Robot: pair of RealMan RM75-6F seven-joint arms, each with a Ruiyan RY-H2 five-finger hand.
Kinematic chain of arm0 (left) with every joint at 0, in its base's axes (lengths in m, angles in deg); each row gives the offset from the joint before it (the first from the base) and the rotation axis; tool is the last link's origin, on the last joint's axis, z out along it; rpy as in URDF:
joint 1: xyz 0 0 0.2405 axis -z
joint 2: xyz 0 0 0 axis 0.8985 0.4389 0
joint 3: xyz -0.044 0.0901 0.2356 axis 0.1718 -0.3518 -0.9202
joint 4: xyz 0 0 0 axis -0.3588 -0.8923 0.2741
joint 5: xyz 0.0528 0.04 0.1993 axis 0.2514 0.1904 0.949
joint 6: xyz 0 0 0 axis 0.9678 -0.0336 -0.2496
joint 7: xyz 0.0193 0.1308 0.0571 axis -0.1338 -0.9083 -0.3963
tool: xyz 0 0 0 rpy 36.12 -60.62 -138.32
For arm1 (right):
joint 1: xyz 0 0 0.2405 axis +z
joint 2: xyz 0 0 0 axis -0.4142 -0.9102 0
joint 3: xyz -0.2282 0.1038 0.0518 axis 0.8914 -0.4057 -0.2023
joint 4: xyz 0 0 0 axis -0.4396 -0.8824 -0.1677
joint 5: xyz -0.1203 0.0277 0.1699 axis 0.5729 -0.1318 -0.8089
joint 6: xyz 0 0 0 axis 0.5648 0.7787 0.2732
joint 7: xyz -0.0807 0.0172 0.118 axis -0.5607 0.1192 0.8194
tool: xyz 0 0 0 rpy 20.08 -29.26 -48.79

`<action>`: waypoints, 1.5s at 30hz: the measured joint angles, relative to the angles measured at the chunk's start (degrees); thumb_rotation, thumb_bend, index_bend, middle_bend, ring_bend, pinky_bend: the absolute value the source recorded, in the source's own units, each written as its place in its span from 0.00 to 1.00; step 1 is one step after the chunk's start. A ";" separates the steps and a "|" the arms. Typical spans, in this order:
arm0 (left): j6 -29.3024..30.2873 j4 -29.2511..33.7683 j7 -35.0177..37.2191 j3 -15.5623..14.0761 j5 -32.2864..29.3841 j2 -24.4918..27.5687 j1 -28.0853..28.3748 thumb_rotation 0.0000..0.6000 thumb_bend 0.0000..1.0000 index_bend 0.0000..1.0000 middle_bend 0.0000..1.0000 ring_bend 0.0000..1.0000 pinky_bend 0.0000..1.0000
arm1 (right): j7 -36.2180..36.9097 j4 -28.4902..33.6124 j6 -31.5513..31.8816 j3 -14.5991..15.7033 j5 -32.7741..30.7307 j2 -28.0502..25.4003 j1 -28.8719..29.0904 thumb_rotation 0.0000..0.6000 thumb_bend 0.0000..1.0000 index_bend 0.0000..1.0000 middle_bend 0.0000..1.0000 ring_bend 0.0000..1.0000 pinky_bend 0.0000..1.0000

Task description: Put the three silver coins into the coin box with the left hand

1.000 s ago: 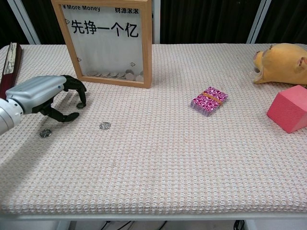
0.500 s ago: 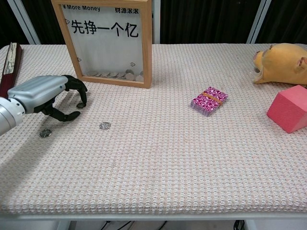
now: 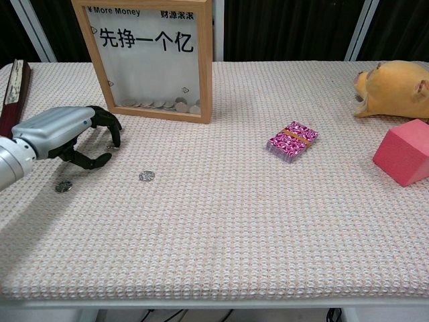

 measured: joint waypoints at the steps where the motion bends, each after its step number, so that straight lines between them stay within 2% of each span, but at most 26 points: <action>1: -0.01 -0.15 0.07 0.03 -0.01 -0.08 0.03 1.00 0.29 0.44 0.22 0.10 0.22 | 0.04 0.03 0.01 0.01 0.02 -0.01 -0.01 1.00 0.39 0.00 0.00 0.00 0.00; 11: 1.62 -3.58 1.98 0.38 0.88 -2.22 0.39 1.00 0.29 0.50 0.26 0.13 0.24 | 0.24 -0.15 -0.24 0.07 -0.37 -0.03 -0.12 1.00 0.39 0.00 0.00 0.00 0.00; 22: 6.24 -9.10 4.74 0.42 3.10 -5.18 0.23 1.00 0.29 0.52 0.31 0.17 0.24 | 0.26 -0.32 -0.31 -0.05 -0.31 0.04 0.05 1.00 0.39 0.00 0.00 0.00 0.00; 28: 5.77 -9.55 5.94 0.40 3.08 -5.34 0.27 1.00 0.32 0.56 0.31 0.17 0.24 | 0.25 -0.16 -0.34 -0.03 -0.31 -0.01 0.06 1.00 0.39 0.00 0.00 0.00 0.00; 37: 5.31 -10.08 6.10 0.63 2.64 -5.62 0.34 1.00 0.42 0.60 0.31 0.17 0.24 | 0.34 -0.16 -0.33 -0.02 -0.40 -0.05 0.00 1.00 0.39 0.00 0.00 0.00 0.00; 45: 5.16 -9.19 5.81 0.80 2.31 -5.28 0.22 1.00 0.43 0.62 0.32 0.17 0.24 | 0.65 -0.12 -0.18 -0.06 -0.30 -0.13 -0.01 1.00 0.39 0.00 0.00 0.00 0.00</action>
